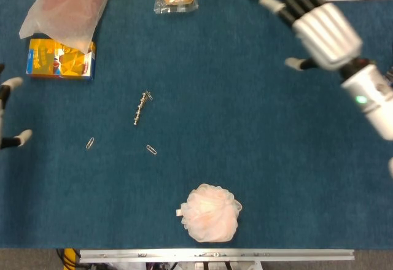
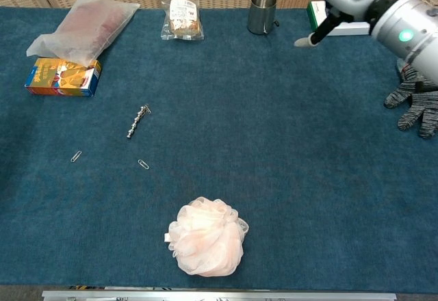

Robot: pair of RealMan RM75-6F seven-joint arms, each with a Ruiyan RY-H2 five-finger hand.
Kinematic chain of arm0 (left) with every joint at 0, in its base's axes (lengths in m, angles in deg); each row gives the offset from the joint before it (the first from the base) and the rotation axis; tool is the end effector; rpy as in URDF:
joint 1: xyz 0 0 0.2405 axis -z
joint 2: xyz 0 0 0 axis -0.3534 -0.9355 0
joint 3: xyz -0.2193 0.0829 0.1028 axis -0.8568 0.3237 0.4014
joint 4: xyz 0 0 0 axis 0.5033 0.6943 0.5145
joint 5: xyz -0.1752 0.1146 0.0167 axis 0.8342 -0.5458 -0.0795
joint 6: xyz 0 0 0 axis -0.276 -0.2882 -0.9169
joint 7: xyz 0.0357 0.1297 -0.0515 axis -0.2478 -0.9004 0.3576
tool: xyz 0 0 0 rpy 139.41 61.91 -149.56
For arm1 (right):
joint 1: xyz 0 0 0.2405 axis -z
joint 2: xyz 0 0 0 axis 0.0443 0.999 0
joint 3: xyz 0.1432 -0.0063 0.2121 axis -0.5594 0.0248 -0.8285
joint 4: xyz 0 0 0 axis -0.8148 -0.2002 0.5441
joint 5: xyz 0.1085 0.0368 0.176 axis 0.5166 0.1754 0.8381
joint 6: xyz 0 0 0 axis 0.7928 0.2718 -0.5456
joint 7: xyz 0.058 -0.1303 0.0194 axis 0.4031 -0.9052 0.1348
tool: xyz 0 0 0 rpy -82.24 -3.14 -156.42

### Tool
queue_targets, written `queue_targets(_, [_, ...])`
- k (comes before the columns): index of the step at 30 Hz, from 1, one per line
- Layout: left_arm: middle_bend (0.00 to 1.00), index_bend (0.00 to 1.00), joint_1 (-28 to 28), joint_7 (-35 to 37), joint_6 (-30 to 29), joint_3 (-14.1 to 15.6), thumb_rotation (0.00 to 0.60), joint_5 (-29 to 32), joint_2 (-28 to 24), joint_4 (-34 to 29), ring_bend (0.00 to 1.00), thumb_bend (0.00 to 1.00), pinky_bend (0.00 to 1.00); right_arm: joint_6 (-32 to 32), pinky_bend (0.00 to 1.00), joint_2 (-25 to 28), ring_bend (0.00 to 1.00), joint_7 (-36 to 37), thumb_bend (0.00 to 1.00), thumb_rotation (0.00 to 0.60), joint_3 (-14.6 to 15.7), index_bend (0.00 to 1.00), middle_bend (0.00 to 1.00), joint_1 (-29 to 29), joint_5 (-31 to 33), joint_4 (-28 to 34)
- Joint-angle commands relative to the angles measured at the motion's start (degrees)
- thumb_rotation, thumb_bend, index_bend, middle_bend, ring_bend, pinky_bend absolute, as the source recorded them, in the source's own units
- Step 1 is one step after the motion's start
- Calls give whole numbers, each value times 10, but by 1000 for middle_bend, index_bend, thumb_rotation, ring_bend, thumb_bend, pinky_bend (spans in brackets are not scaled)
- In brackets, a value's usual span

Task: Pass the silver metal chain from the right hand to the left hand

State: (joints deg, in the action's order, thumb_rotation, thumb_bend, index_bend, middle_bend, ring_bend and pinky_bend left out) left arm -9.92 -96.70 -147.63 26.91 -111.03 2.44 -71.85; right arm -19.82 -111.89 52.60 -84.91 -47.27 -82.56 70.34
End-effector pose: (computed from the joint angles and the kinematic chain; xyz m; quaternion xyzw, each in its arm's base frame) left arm -0.3019 0.2245 0.1183 -0.6241 -0.4049 -0.3092 0.5924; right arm -0.1456 -0.3729 0.0610 0.7523 -0.2604 0.4302 0.4256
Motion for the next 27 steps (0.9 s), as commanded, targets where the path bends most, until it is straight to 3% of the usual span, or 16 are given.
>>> queue_targets(1, [25,170,22,-13,23,-10,600,18,18,4,34,50,178,22,35,32,0,-10,0,600,8,30,25,28,7,28])
queue_targets(8, [0,0,64,-39,58,-23,600,49,56,22,0,33,112,45,35,69,0,-5,0,600,7,37,25,59,9,51])
queue_targets(27, [0,0,165,-122,149,-31,600,158,115,24,0,23,37,55,35,90,0,48,0,600,6,58,25,98,-6,37])
